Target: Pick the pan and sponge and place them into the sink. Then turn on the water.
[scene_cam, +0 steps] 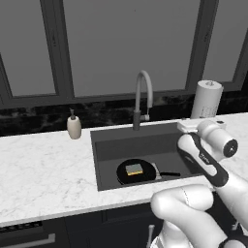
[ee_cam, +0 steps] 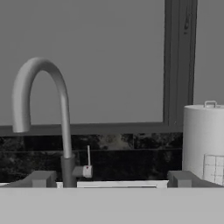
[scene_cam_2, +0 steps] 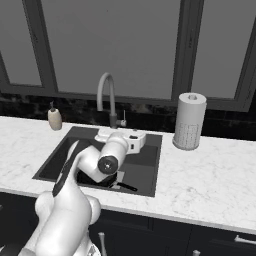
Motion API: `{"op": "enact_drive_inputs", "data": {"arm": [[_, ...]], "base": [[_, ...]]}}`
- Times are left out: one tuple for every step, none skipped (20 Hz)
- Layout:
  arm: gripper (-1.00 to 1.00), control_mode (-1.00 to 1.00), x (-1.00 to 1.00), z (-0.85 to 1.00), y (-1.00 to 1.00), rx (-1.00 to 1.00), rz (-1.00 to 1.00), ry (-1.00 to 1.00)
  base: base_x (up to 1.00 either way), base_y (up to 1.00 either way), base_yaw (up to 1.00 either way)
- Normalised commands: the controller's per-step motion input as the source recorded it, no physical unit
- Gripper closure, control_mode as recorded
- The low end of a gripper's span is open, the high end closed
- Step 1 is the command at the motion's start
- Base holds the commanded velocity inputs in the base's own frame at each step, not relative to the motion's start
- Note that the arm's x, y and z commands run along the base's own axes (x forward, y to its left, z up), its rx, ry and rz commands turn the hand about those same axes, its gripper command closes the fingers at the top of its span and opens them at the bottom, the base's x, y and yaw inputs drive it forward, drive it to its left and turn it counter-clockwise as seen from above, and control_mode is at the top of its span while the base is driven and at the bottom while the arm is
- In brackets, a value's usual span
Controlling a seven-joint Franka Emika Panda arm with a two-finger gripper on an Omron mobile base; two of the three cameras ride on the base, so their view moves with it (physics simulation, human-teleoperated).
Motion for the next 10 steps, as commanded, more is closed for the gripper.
{"op": "enact_drive_inputs", "data": {"arm": [[-1.00,-1.00,0.10,0.00,0.00,0.00,0.00,-0.04],[-1.00,-1.00,0.12,0.00,0.00,0.00,0.00,-0.03],[-1.00,-1.00,0.12,0.00,0.01,0.00,0.01,-0.01],[-1.00,-1.00,0.19,-0.01,0.04,0.00,0.00,0.00],[-1.00,-1.00,0.23,-0.10,0.14,0.00,0.00,0.00],[-1.00,-1.00,0.26,-0.11,0.19,0.00,0.00,0.00],[-1.00,-1.00,0.30,-0.13,0.16,0.00,0.00,0.00],[-1.00,-1.00,0.28,-0.09,0.16,0.00,0.00,0.00],[-1.00,-1.00,0.26,-0.09,0.10,0.00,0.00,0.00],[-1.00,-1.00,0.26,-0.09,0.07,0.00,0.00,0.00]], "base": [[0.00,0.00,0.00],[0.00,0.00,0.00],[0.00,0.00,0.00],[0.00,0.00,0.00],[0.00,0.00,0.00],[0.00,0.00,0.00],[0.00,0.00,0.00],[0.00,0.00,0.00],[0.00,0.00,0.00],[0.00,0.00,0.00]]}}
